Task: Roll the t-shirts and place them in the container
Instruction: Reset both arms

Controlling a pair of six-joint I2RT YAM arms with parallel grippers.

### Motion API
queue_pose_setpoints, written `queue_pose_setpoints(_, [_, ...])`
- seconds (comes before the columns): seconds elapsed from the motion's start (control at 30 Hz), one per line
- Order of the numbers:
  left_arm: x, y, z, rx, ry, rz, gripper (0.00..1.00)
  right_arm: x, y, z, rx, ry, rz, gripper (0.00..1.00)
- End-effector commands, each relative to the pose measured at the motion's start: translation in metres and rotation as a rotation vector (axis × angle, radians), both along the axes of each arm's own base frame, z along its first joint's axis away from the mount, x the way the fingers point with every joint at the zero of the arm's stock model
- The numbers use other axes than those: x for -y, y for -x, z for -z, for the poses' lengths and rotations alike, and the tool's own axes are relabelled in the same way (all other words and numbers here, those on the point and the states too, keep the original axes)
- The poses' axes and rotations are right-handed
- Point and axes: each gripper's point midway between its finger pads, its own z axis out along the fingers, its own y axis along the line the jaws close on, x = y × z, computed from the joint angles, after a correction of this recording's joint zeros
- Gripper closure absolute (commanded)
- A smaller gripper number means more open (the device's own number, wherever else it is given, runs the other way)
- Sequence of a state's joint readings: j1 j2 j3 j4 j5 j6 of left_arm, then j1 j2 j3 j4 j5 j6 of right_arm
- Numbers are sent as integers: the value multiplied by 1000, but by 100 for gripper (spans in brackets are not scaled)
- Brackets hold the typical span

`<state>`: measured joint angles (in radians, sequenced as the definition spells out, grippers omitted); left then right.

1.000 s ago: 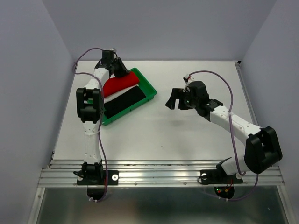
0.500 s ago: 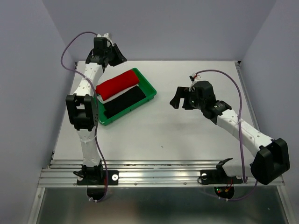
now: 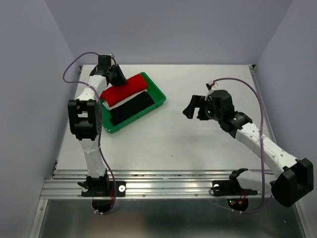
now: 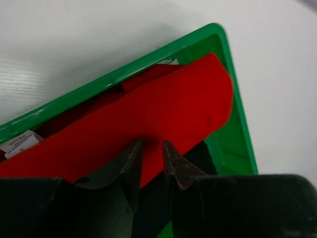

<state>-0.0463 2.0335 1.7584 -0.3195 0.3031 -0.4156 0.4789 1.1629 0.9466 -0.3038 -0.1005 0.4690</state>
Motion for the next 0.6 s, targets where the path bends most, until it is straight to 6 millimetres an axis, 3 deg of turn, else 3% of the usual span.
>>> queue_pose_setpoints(0.0, [-5, 0, 40, -63, -40, -23, 67, 3, 4, -1, 0, -11, 12, 2])
queue_pose_setpoints(0.07, [-5, 3, 59, -104, -37, -26, 67, 4, 5, -2, 0, -11, 16, 2])
queue_pose_setpoints(0.2, [-1, 8, 52, -96, -21, -14, 69, 6, 5, -4, 0, -6, 24, 2])
queue_pose_setpoints(0.3, [-2, 6, 13, -27, -33, -11, 68, 6, 4, -10, 9, -7, 25, 2])
queue_pose_setpoints(0.4, [-3, 7, -39, 52, -54, -2, 67, 7, 3, -14, 15, -1, 29, 2])
queue_pose_setpoints(0.43, [-4, 9, -69, 109, -64, -3, 67, 9, 3, -14, 12, 7, 35, 2])
queue_pose_setpoints(0.57, [-5, 35, -118, 181, -119, 10, 63, 33, 1, -9, -28, 103, 147, 0])
